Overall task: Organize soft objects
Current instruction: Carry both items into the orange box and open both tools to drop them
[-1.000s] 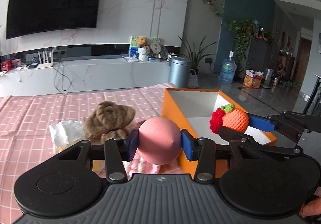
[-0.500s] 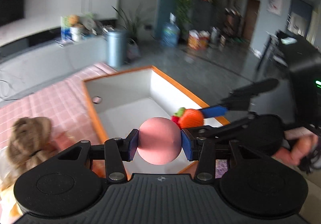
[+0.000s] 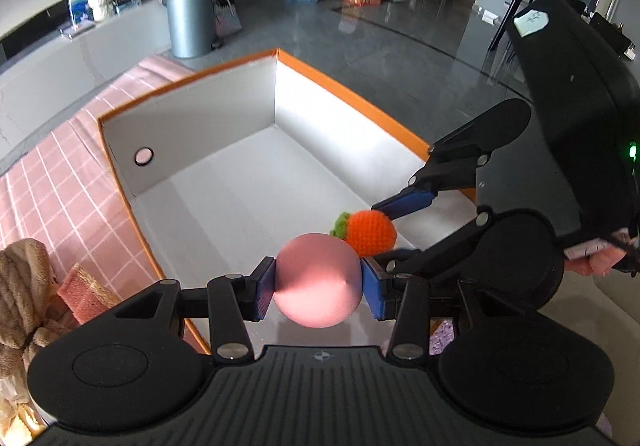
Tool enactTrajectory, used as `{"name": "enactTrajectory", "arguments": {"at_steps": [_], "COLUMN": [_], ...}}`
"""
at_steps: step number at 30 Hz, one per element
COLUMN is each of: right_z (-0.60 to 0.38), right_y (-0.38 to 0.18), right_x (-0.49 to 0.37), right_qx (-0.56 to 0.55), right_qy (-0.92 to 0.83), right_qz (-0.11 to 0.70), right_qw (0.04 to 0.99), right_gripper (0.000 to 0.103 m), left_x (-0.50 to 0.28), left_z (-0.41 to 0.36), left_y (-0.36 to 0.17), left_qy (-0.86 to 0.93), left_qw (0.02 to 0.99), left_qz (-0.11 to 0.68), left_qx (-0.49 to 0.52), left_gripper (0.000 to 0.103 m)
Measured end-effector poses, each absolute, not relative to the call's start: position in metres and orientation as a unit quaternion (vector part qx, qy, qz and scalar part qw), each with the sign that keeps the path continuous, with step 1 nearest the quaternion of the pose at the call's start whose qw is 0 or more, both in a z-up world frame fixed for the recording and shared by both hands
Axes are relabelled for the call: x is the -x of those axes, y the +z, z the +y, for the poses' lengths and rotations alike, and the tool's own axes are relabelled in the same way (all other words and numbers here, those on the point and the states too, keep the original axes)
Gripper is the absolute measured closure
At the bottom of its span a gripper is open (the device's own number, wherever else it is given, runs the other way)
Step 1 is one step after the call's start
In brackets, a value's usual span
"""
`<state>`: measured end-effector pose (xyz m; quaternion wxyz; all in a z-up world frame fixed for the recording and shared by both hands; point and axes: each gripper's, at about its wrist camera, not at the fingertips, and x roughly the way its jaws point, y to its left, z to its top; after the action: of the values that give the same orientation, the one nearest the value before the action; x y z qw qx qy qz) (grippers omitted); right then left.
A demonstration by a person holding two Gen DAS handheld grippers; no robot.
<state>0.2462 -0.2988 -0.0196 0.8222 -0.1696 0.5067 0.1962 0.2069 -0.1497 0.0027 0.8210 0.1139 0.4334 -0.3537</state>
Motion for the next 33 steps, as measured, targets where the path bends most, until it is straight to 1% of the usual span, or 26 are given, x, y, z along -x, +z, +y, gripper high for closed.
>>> {"name": "enactTrajectory", "arguments": {"at_steps": [9, 13, 16, 18, 19, 20, 22, 25, 27, 28, 30, 33], "right_z": [-0.295, -0.296, -0.297, -0.298, -0.297, -0.295, -0.295, -0.294, -0.293, -0.293, -0.296, -0.301], "right_y": [-0.033, -0.039, -0.041, -0.041, -0.041, -0.041, -0.041, -0.036, -0.032, -0.03, -0.023, -0.015], "right_x": [-0.263, -0.27, -0.271, -0.271, -0.272, -0.273, -0.273, -0.271, -0.269, -0.268, -0.262, -0.256], "right_qx": [0.191, 0.187, 0.186, 0.184, 0.183, 0.183, 0.182, 0.183, 0.185, 0.188, 0.193, 0.183], "right_qy": [0.196, 0.193, 0.19, 0.188, 0.188, 0.187, 0.187, 0.188, 0.188, 0.186, 0.175, 0.17], "right_qz": [0.545, 0.558, 0.562, 0.562, 0.561, 0.56, 0.557, 0.55, 0.544, 0.541, 0.531, 0.522], "right_qw": [0.793, 0.785, 0.783, 0.785, 0.785, 0.786, 0.788, 0.793, 0.796, 0.799, 0.807, 0.816], "right_gripper": [0.061, 0.061, 0.061, 0.059, 0.059, 0.058, 0.056, 0.052, 0.049, 0.044, 0.037, 0.036], "left_x": [-0.218, -0.216, -0.214, -0.212, -0.212, -0.209, -0.207, -0.205, -0.202, -0.202, -0.199, -0.194], "left_z": [-0.161, -0.166, -0.166, -0.166, -0.167, -0.168, -0.169, -0.167, -0.166, -0.165, -0.163, -0.157], "left_y": [-0.014, -0.014, -0.016, -0.016, -0.017, -0.016, -0.016, -0.016, -0.014, -0.014, -0.012, -0.007], "left_qy": [-0.331, -0.322, -0.322, -0.322, -0.319, -0.319, -0.319, -0.321, -0.321, -0.322, -0.322, -0.32], "left_qw": [0.804, 0.804, 0.805, 0.806, 0.807, 0.808, 0.808, 0.808, 0.81, 0.811, 0.814, 0.823], "left_qz": [0.468, 0.468, 0.465, 0.461, 0.46, 0.458, 0.457, 0.456, 0.454, 0.453, 0.45, 0.44], "left_qx": [-0.157, -0.174, -0.18, -0.183, -0.187, -0.191, -0.191, -0.189, -0.186, -0.184, -0.178, -0.166], "left_gripper": [0.049, 0.048, 0.044, 0.044, 0.04, 0.039, 0.038, 0.032, 0.032, 0.032, 0.032, 0.032]}}
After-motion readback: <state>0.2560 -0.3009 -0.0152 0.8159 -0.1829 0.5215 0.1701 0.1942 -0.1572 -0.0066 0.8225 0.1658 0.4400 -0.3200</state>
